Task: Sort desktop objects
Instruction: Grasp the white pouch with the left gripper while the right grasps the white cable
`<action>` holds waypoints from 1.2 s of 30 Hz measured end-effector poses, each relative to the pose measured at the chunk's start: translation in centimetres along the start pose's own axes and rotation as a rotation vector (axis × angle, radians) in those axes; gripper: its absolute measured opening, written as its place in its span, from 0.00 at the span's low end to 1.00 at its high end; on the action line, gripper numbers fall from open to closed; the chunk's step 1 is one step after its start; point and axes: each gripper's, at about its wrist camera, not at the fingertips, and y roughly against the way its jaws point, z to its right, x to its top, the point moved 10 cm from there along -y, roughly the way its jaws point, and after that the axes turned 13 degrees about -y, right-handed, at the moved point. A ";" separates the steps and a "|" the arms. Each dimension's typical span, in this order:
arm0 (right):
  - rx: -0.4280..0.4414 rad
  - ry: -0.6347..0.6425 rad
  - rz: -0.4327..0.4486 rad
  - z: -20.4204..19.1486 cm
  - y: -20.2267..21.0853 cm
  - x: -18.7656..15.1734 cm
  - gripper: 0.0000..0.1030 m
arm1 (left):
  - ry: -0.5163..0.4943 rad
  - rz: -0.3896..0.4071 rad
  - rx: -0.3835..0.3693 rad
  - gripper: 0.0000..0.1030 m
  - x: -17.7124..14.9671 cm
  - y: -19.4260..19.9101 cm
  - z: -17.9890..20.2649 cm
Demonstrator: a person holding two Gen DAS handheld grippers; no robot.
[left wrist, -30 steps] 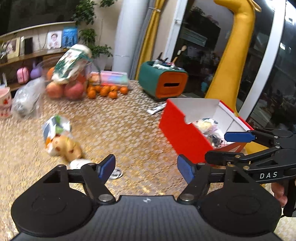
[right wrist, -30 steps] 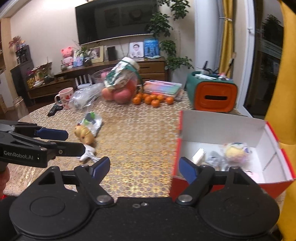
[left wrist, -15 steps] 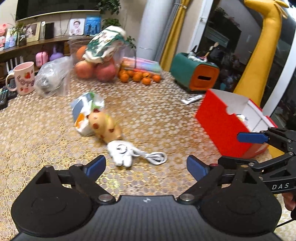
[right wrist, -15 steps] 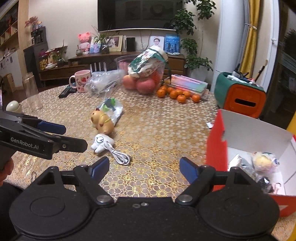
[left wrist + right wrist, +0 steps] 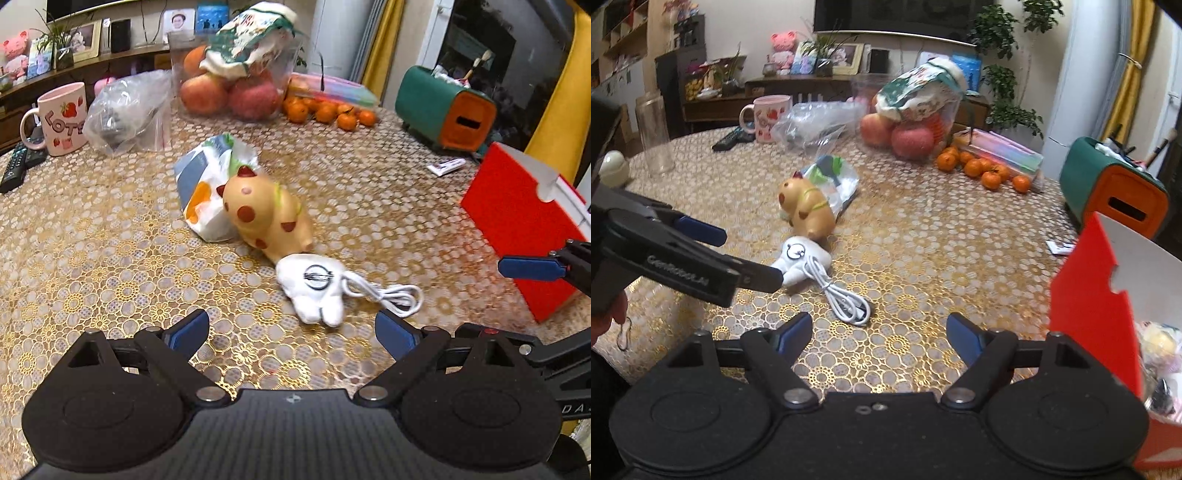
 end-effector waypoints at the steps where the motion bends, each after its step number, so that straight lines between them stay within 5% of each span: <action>1: -0.001 0.010 -0.004 -0.1 -0.4 0.0 0.76 | -0.001 -0.003 -0.001 0.94 0.0 -0.3 -0.1; 28: 0.055 0.095 -0.045 -1.9 -6.8 0.4 0.53 | -0.039 0.073 -0.002 0.93 1.3 -3.3 -0.3; 34: 0.095 0.094 -0.049 -2.3 -6.9 0.4 0.42 | -0.045 0.085 -0.007 0.86 1.4 -3.2 -0.1; 36: 0.104 0.090 -0.052 -2.3 -6.9 0.4 0.40 | -0.064 0.085 -0.006 0.76 1.5 -3.2 0.1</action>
